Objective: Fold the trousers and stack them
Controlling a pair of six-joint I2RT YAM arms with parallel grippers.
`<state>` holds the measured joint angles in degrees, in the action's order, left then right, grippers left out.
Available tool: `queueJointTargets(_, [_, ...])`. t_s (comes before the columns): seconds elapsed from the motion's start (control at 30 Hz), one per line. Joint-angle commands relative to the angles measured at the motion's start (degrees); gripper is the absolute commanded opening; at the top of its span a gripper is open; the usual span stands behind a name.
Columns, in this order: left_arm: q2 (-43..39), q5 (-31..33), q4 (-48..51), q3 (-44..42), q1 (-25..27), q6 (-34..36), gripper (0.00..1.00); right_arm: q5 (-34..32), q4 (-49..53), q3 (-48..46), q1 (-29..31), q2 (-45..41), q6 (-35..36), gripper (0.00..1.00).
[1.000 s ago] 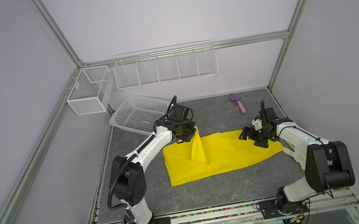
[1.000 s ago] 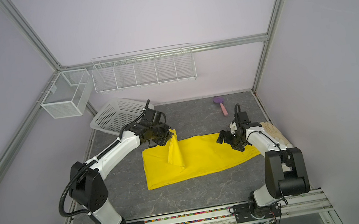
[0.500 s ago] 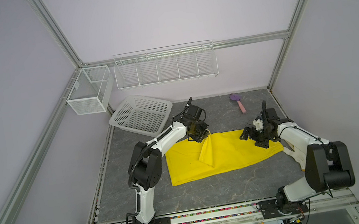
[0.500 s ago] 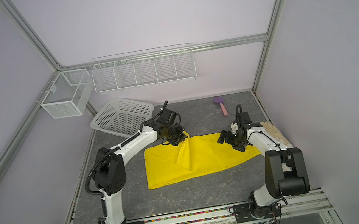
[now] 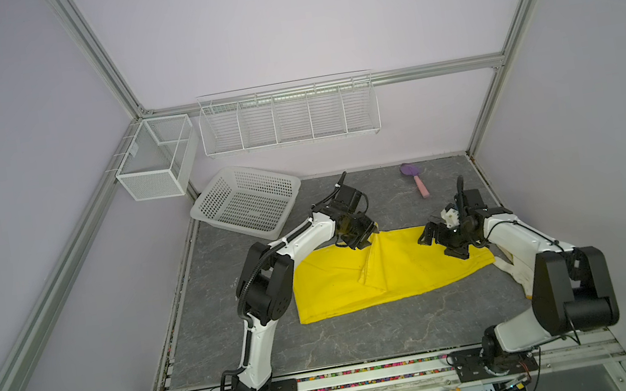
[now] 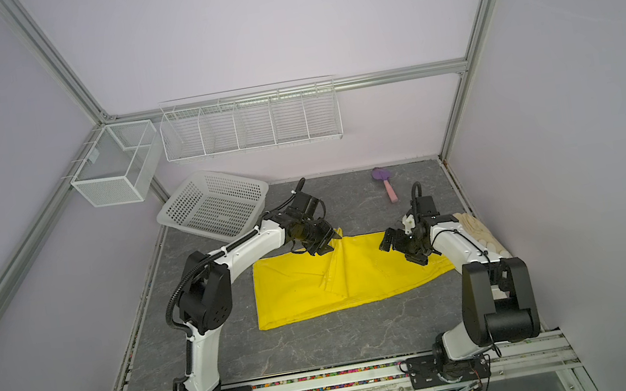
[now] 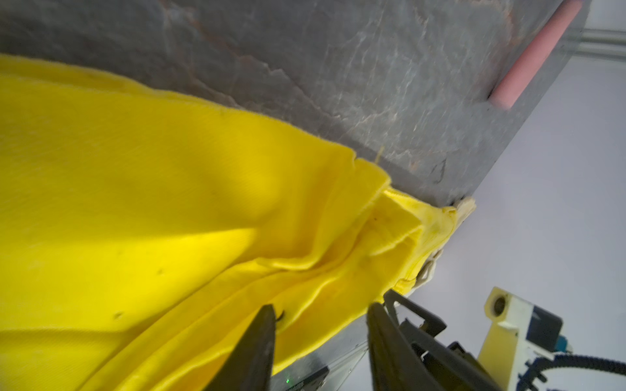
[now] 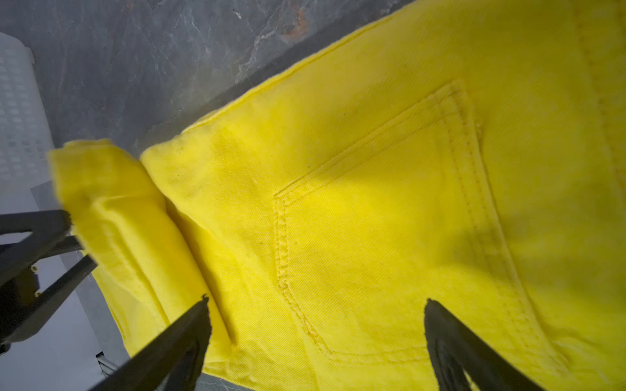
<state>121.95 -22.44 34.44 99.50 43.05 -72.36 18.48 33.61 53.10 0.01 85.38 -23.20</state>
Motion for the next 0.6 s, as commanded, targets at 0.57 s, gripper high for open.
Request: queueJointTargets(0.57, [-18.3,11.6,17.9,-12.8,-1.7,18.1,0.59,-4.1,2.2,8.8,17.5,-3.5,4.3,0.90])
